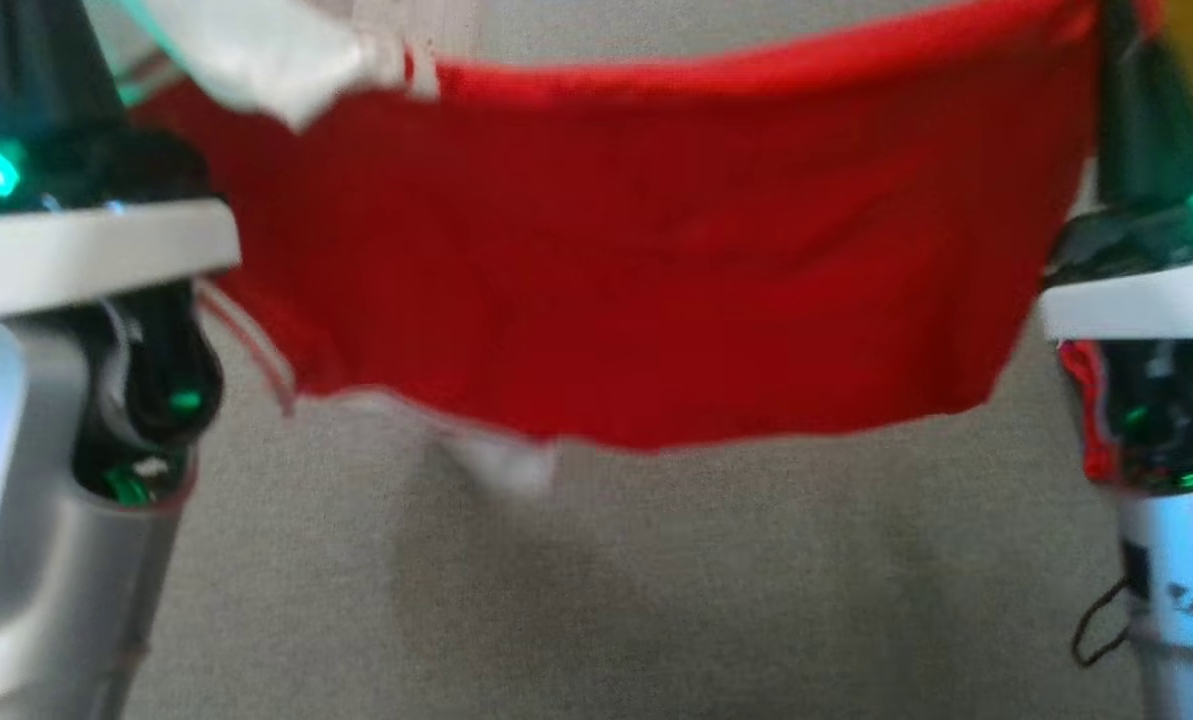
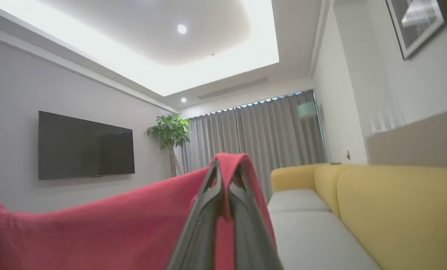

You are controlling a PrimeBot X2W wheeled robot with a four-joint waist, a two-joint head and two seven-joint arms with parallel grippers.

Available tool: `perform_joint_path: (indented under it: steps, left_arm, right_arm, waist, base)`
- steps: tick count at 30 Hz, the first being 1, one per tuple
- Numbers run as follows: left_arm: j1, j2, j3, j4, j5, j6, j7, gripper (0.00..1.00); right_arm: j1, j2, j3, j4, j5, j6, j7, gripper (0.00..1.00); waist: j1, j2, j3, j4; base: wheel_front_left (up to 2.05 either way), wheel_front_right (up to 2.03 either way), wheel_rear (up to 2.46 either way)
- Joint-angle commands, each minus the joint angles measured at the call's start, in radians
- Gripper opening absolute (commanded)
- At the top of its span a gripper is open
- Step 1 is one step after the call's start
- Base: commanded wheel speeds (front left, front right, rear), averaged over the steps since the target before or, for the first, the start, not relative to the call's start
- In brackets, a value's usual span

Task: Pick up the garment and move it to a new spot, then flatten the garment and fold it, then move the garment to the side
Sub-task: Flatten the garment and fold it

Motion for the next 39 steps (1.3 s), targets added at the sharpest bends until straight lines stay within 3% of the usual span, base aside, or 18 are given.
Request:
perform_joint_path:
  steps: [1, 8, 14, 18, 23, 30, 33, 39]
  left_arm:
    - [-0.061, 0.037, 0.056, -0.04, -0.005, 0.007, 0.009, 0.0]
    - [-0.106, 0.062, 0.097, -0.158, -0.033, 0.069, 0.092, 0.0]
    - [-0.145, 0.105, 0.074, -0.078, -0.037, 0.045, 0.157, 0.0]
    - [-0.259, 0.118, 0.054, 0.087, -0.051, -0.01, 0.192, 0.0]
    - [-0.495, 0.128, -0.013, 0.375, 0.011, -0.123, 0.185, 0.0]
    - [-0.824, 0.083, -0.043, 0.716, 0.081, -0.231, 0.062, 0.0]
    - [-0.888, 0.074, -0.062, 0.8, 0.106, -0.276, 0.004, 0.0]
    - [-0.878, 0.052, -0.099, 0.912, 0.124, -0.335, -0.066, 0.0]
  right_arm:
    - [-0.047, -0.013, 0.005, -0.056, -0.016, -0.001, 0.016, 0.0]
    - [-0.044, 0.008, -0.04, -0.249, -0.084, -0.001, 0.153, 0.0]
    - [-0.092, 0.001, -0.042, -0.243, -0.122, -0.001, 0.235, 0.0]
    - [-0.216, -0.022, -0.046, -0.105, -0.105, -0.001, 0.246, 0.0]
    - [-0.474, -0.088, 0.028, 0.167, -0.113, -0.001, 0.161, 0.0]
    - [-0.824, -0.093, 0.093, 0.52, -0.122, -0.001, -0.121, 0.0]
    - [-0.886, -0.092, 0.117, 0.626, -0.146, -0.001, -0.22, 0.0]
    - [-0.872, -0.08, 0.113, 0.793, -0.153, -0.001, -0.258, 0.0]
  waist:
    - [0.0, 0.0, 0.0, -0.001]
    - [0.0, 0.0, 0.022, -0.023]
    - [0.0, 0.0, 0.12, -0.032]
    - [0.0, 0.0, 0.234, -0.035]
    - [0.0, 0.0, 0.358, -0.033]
    - [0.0, 0.0, 0.429, -0.025]
    - [0.0, 0.0, 0.43, -0.024]
    - [0.0, 0.0, 0.427, -0.016]
  base:
    - [0.0, 0.0, 0.0]
    - [0.0, 0.0, 0.0]
    - [0.0, 0.0, 0.0]
    - [0.0, 0.0, 0.0]
    - [0.0, 0.0, 0.0]
    - [0.0, 0.0, 0.0]
    - [0.0, 0.0, 0.0]
    - [0.0, 0.0, 0.0]
